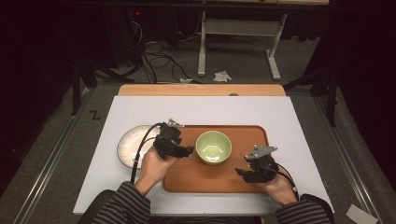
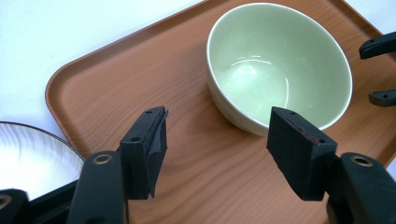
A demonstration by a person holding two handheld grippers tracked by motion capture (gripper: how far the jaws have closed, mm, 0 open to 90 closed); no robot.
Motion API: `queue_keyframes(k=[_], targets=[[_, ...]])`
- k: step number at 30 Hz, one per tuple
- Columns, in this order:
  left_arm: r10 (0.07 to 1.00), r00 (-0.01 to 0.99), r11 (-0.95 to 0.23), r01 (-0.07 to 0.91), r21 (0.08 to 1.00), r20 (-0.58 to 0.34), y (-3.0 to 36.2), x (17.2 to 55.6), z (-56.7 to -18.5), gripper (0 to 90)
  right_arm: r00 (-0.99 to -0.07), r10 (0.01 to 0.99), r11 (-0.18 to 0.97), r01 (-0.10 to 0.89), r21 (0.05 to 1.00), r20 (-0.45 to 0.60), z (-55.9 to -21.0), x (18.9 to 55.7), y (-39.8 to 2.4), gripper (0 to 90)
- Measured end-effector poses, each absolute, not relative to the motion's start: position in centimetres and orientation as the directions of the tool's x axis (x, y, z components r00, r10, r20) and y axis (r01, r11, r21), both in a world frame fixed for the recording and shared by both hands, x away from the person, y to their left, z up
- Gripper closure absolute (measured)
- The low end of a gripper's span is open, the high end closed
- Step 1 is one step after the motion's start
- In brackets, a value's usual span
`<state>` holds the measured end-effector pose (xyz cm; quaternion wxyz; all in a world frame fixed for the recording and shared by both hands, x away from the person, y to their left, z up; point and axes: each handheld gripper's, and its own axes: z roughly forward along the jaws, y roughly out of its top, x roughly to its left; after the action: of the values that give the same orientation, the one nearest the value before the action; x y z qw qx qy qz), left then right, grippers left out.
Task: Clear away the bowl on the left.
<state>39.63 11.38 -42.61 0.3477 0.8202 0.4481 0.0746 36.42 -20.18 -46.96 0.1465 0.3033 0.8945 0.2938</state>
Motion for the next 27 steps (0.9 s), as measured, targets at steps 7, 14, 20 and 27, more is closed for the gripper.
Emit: queue_keyframes(k=[7, 14, 20, 27], targets=[[0.785, 0.585, -0.352, 0.691, 0.632, -0.202, 12.0, 39.3, -42.8, 37.5, -0.772, 0.629, 0.644, 0.457, 0.614, -0.085, -46.9, 36.4, -20.2, 43.5], [0.785, 0.587, -0.354, 0.688, 0.634, -0.198, 12.2, 38.9, -42.8, 37.2, -0.774, 0.628, 0.645, 0.457, 0.613, -0.084, -47.0, 36.4, -20.2, 43.5], [0.780, 0.595, -0.365, 0.685, 0.630, -0.195, 12.4, 38.4, -42.9, 37.2, -0.774, 0.628, 0.645, 0.457, 0.613, -0.084, -46.9, 36.4, -20.2, 43.5], [0.783, 0.590, -0.363, 0.690, 0.626, -0.197, 12.9, 38.0, -43.2, 37.3, -0.776, 0.625, 0.648, 0.457, 0.608, -0.083, -47.0, 36.4, -20.2, 43.5]])
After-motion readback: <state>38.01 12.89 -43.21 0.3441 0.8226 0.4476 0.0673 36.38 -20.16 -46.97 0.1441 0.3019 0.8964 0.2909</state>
